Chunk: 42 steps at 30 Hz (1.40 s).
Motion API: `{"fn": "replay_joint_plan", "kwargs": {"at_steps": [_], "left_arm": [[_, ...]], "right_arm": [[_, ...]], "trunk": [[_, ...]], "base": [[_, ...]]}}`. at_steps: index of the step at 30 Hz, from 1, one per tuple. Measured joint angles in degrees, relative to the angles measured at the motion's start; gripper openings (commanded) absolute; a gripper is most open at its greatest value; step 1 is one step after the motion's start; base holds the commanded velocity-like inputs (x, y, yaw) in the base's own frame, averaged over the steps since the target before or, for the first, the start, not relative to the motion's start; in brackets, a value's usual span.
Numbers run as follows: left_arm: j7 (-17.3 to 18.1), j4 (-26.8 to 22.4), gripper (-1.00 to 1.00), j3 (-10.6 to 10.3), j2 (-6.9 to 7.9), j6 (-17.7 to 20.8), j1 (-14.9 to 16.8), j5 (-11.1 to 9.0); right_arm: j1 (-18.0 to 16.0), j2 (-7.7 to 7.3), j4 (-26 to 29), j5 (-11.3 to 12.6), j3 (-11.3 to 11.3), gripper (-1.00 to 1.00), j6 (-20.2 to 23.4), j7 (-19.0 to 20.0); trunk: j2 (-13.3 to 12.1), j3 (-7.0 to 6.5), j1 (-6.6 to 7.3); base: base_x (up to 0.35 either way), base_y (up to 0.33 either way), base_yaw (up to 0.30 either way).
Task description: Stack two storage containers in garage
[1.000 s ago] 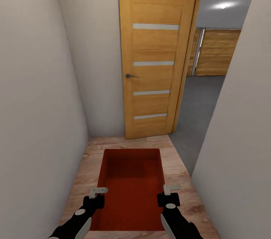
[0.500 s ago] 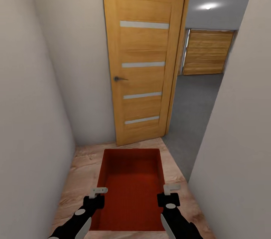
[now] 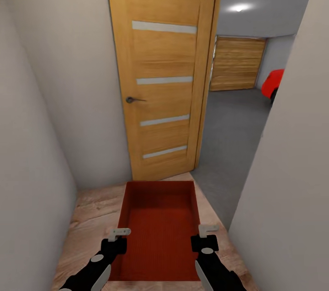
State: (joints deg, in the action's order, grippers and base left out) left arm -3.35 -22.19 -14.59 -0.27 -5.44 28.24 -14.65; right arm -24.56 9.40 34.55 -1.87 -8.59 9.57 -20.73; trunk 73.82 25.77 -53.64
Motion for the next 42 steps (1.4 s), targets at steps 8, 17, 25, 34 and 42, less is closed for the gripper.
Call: {"fn": "replay_joint_plan", "kwargs": {"at_steps": [8,17,25,34,42], "left_arm": [[0.0,0.0,-1.0,0.0,-0.01,0.0,0.0,0.0],[0.0,0.0,-1.0,-0.1,0.04,-0.1,0.0,-0.2],[0.0,0.0,-1.0,-0.1,0.05,-0.1,0.0,-0.2],[0.0,0.0,-1.0,-0.1,0.05,-0.7,0.0,-0.1],[0.0,0.0,-1.0,-0.1,0.07,-0.9,0.0,-0.1]], "right_arm": [[0.0,-0.01,0.0,0.0,0.0,-1.0,0.0,0.0],[0.0,0.04,0.0,-0.2,0.0,-1.0,0.0,0.0],[0.0,0.04,0.0,-0.1,-0.1,-1.0,0.0,-0.1],[0.0,-0.03,0.0,0.0,-0.1,-1.0,-0.7,0.0],[0.0,-0.01,-0.1,0.1,-0.1,-1.0,-0.9,0.0]], "trunk": [[0.0,0.0,0.0],[0.0,0.0,-0.03],[0.0,0.0,-0.04],[0.0,0.0,-0.02],[0.0,0.0,-0.03]], "base": [[0.337,0.14,-0.168],[0.106,0.033,-0.077],[0.006,0.002,-0.004],[0.073,0.072,-0.073],[0.116,0.108,-0.253]]}}
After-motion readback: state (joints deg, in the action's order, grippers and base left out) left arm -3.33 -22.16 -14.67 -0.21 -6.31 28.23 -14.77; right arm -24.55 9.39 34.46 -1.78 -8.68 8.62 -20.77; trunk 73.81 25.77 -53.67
